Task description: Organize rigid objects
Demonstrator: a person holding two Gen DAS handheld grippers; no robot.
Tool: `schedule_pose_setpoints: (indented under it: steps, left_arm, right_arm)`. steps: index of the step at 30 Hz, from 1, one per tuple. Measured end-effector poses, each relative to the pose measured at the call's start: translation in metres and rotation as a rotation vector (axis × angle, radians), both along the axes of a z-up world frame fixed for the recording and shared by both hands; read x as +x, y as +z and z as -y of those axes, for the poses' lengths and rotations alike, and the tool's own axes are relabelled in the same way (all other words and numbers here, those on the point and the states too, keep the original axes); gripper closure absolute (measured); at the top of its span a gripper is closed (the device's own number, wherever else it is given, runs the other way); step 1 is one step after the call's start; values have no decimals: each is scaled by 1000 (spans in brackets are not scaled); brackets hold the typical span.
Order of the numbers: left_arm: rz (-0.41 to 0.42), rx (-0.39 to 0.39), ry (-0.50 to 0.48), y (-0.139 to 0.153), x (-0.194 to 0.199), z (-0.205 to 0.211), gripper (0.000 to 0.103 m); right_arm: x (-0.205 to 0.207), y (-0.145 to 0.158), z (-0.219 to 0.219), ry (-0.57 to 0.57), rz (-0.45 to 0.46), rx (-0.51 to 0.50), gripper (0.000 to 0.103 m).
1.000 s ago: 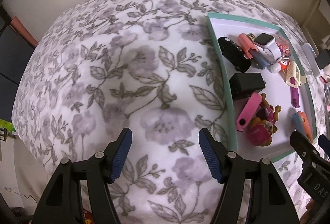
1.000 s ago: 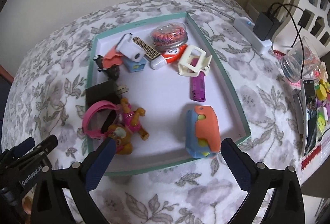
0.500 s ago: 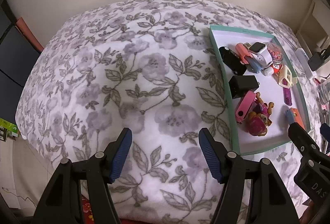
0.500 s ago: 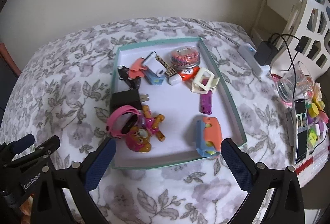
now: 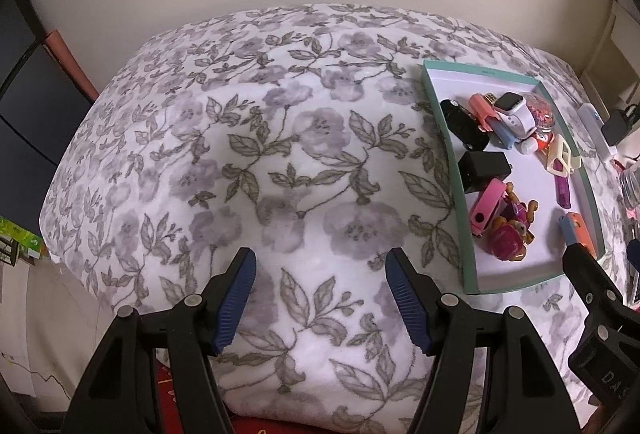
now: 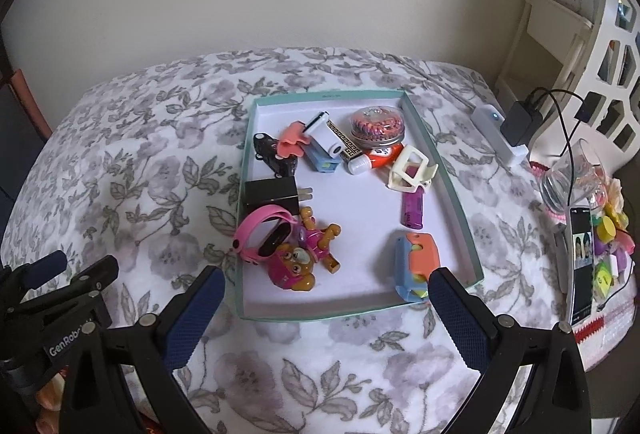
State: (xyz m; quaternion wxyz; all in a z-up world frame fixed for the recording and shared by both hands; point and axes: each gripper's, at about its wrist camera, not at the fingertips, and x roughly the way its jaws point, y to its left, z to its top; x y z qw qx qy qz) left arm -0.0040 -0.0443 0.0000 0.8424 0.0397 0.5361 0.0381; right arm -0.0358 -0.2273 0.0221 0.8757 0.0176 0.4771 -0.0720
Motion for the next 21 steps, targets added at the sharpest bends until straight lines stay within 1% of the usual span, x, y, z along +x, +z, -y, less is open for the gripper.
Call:
schedule_pose_setpoints:
  steps: [11, 21]
  left_arm:
    - [28, -2, 47, 6, -3, -11, 35]
    - [41, 1, 56, 9, -3, -12, 35]
  right_arm:
    - [-2, 5, -5, 19, 23, -14, 0]
    - [-2, 7, -3, 3, 37, -21, 0]
